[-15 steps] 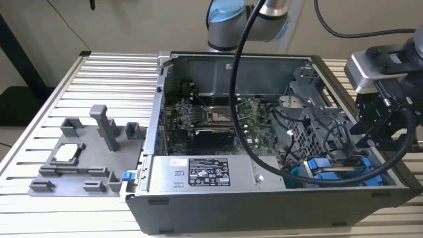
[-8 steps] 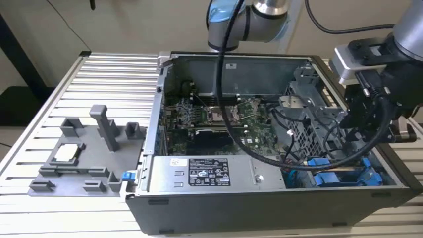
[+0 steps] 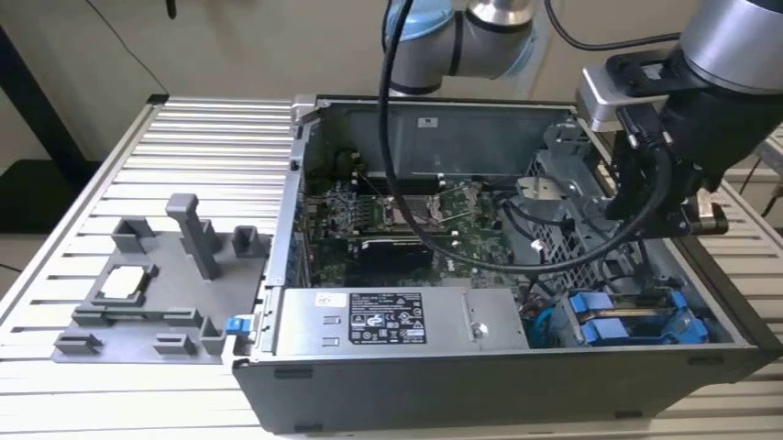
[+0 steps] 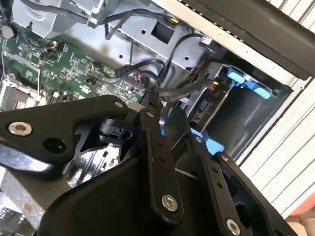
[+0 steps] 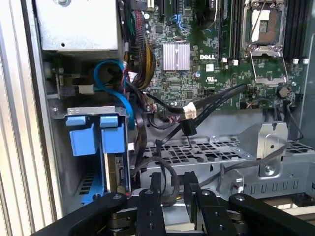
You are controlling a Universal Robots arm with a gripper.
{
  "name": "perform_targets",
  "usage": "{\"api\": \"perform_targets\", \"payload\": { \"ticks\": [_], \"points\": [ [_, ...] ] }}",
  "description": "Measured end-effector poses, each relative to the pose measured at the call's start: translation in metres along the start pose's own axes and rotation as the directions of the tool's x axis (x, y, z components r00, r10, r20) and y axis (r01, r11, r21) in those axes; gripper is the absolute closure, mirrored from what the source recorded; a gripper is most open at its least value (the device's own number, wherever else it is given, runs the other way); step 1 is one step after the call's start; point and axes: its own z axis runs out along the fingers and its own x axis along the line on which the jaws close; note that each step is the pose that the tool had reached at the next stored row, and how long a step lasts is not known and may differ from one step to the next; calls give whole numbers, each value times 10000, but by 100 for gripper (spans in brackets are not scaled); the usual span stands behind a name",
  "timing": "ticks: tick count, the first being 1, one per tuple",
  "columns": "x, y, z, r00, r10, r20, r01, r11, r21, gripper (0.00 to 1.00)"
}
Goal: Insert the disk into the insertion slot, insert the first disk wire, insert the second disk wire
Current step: 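Insert the second disk wire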
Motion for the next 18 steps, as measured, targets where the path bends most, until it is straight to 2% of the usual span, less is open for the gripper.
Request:
{"api": "perform_targets", "payload": {
  "ticks": [2, 5, 7, 15, 18],
  "points": [
    [-64, 29, 7, 10000, -7, -50, 7, 10000, 2, 67],
    [-103, 85, 5, 9994, -46, -342, 47, 10000, 8, 67],
    [-129, 128, 4, 9987, -68, -513, 69, 10000, 13, 67],
    [-228, 286, -1, 9936, -160, -1118, 164, 9999, 21, 67],
    [-266, 330, -1, 9910, -227, -1317, 231, 9997, 17, 67]
  ]
}}
